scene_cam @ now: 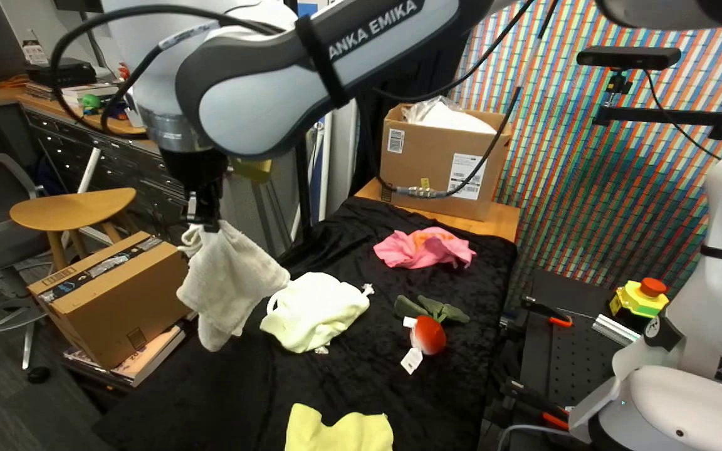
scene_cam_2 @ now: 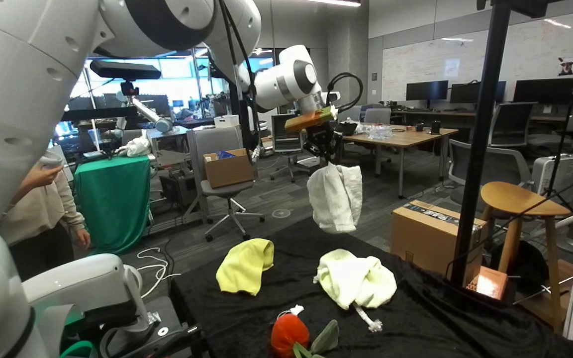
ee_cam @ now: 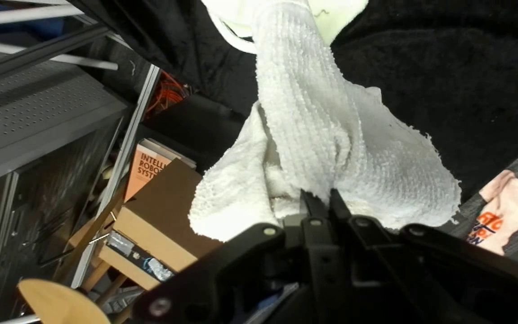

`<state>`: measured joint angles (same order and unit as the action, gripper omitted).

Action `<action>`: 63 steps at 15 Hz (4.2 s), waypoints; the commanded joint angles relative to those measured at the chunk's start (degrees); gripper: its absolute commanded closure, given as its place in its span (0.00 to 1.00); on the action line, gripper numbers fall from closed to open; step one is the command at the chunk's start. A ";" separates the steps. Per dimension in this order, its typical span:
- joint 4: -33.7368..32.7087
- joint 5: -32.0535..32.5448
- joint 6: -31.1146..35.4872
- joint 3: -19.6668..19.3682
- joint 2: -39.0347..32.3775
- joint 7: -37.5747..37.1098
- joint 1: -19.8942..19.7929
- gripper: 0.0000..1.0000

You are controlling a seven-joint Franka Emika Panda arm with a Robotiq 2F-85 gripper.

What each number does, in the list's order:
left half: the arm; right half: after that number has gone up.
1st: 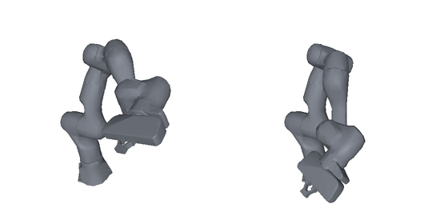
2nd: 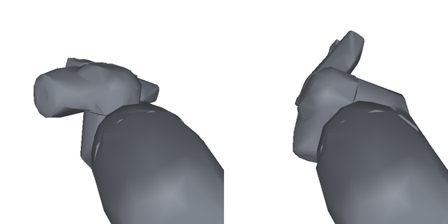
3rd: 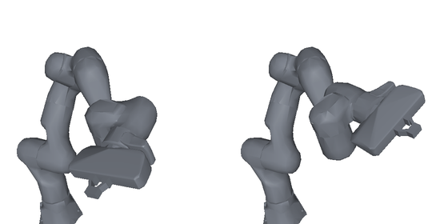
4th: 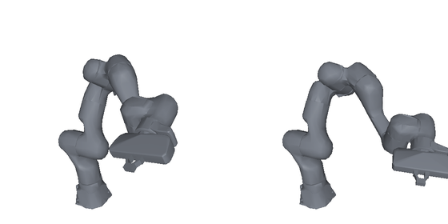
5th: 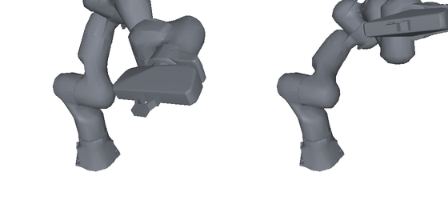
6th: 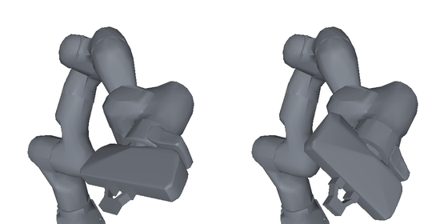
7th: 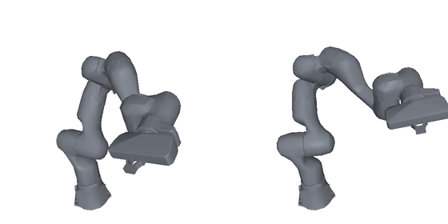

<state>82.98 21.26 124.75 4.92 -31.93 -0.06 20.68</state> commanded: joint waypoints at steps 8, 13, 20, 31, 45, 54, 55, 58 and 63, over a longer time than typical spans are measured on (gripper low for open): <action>25.33 -0.71 4.01 0.46 21.87 -1.53 -7.58 0.70; 29.17 -1.16 4.27 0.06 23.10 -3.58 -9.87 0.39; 33.09 -1.39 5.12 -3.75 22.03 -12.97 -14.08 0.00; 34.20 -9.56 1.08 -11.71 11.11 -20.49 -22.41 0.00; 31.81 -20.33 -3.41 -15.73 -1.45 -20.22 -27.90 0.00; 28.37 -22.60 -2.36 -16.73 -6.69 -22.10 -28.90 0.00; 27.84 -22.89 -2.32 -16.78 -7.23 -22.28 -29.05 0.00; 26.53 -23.39 -2.28 -17.10 -8.55 -22.75 -29.19 0.00; 24.50 -25.02 -2.26 -17.59 -10.71 -23.81 -29.67 0.29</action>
<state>109.87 -1.72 122.91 -12.29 -40.87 -23.02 -8.55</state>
